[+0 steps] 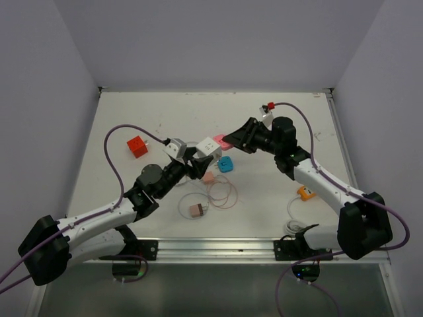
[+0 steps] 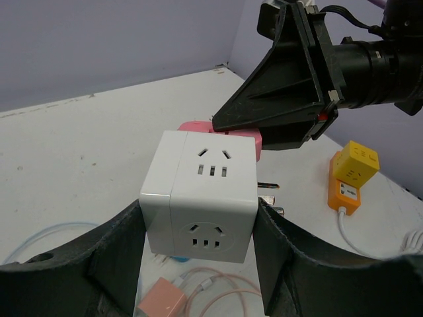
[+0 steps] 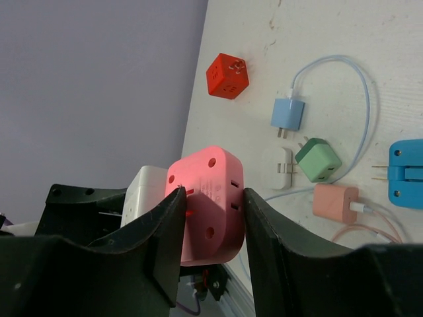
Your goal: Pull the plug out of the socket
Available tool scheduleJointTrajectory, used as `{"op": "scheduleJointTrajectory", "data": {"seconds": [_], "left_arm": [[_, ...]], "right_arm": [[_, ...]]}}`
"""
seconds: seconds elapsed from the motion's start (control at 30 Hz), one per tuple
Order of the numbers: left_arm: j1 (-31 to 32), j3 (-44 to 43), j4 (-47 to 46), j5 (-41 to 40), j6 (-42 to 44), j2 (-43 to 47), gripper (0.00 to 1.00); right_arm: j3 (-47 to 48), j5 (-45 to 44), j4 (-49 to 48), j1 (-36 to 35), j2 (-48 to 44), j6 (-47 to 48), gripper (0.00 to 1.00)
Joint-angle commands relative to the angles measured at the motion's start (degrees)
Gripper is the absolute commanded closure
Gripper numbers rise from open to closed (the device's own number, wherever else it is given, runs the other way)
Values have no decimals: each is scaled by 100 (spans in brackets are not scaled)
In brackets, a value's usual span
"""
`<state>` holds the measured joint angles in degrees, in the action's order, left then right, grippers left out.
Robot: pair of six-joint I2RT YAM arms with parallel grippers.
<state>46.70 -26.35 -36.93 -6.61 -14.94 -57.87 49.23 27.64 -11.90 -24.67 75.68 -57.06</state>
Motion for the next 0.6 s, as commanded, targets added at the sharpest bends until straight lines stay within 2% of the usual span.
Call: {"op": "scheduleJointTrajectory", "data": {"seconds": [0.0,0.17,0.3,0.47,0.5,0.57], "left_arm": [[24,-169,-43,-165,219,-32,100],[24,-151,115,-139,184,-67,100],[24,-116,125,-121,149,-58,100],[24,-81,-104,-95,149,47,100],[24,-55,-156,-69,149,100,100],[24,-20,-315,-60,140,144,100]], "right_arm": [[350,155,47,-38,-273,177,59],[420,23,285,-38,-396,423,68],[482,-4,443,-38,-431,555,67],[429,-22,452,-38,-405,573,48],[421,-13,452,-38,-370,573,41],[412,92,382,-38,-308,529,37]]}}
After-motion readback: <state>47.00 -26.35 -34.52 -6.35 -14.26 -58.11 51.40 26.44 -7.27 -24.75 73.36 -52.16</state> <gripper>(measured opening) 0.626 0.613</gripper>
